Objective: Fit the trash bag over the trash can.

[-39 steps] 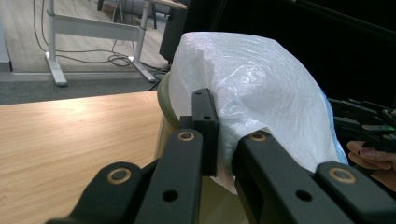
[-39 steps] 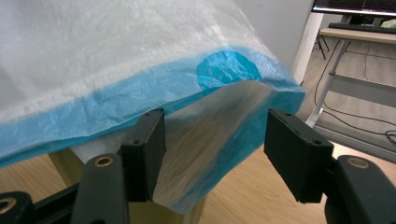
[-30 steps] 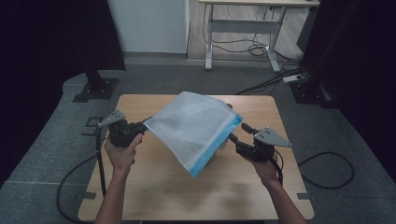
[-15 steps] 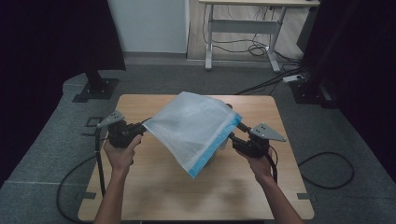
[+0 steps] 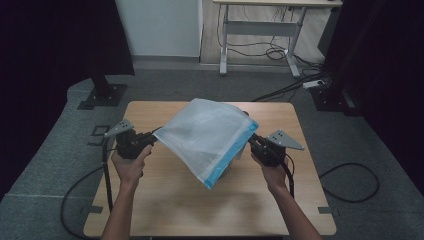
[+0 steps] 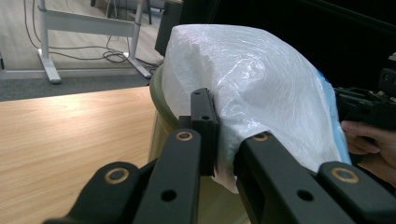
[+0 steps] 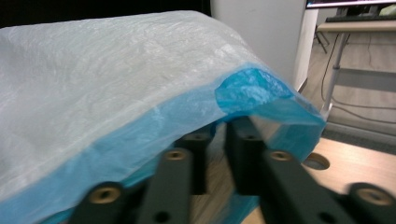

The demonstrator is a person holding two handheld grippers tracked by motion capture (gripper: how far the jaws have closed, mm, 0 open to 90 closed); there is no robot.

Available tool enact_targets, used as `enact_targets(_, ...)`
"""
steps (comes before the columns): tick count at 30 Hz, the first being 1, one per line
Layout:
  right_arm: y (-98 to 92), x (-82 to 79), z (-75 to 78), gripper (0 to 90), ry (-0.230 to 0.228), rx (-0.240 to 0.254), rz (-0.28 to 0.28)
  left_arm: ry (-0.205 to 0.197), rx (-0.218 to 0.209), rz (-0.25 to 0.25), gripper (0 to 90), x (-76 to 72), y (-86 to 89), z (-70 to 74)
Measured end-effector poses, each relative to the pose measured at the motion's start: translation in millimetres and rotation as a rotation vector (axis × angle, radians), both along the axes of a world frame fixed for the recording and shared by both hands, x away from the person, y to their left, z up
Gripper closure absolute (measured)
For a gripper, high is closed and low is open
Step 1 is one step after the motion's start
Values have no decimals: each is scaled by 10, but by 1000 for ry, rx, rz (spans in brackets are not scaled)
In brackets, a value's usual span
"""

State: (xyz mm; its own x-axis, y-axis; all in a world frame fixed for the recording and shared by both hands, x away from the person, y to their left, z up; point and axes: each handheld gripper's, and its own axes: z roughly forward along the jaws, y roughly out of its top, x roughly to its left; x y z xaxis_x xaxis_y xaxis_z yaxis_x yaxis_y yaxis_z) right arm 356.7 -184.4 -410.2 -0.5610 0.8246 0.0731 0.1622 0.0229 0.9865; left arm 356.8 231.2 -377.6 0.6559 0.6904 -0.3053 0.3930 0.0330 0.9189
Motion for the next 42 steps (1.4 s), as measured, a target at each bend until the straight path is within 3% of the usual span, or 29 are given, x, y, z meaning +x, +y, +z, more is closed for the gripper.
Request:
enact_targets(1,-12,-18,16,885,-11,-1,5,-1,0,-2,874,-1,-6,3)
enact_targets(6,-52,-58,50,888,-23,-14,7,-5,-2,-3,872,1,-31,7)
enact_targets(13,-177,-94,51,890,-4,-69,-4,-13,-8,-14,832,23,-105,32)
enact_targets(19,-285,-121,38,890,6,-121,-18,-23,-4,-37,658,10,-160,86)
enact_targets(28,-420,-156,48,890,13,-167,-59,-48,104,-72,395,-103,-219,180)
enact_targets(29,-420,-156,48,890,13,-167,-59,-44,124,-80,395,-110,-230,184)
enact_targets(30,-444,-163,55,891,15,-168,-70,-43,168,-88,322,-129,-251,180)
enact_targets(31,-444,-163,55,891,15,-168,-70,-43,168,-88,315,-129,-251,180)
enact_targets(33,-464,-159,63,891,19,-159,-76,-42,210,-95,307,-152,-278,171)
enact_targets(34,-469,-146,73,891,21,-153,-79,-20,225,-127,270,-149,-313,157)
enact_targets(37,-439,-128,98,891,17,-139,-74,-5,255,-158,203,-153,-400,127)
enact_targets(42,-344,-123,137,890,7,-142,-65,-11,269,-189,152,-186,-509,101)
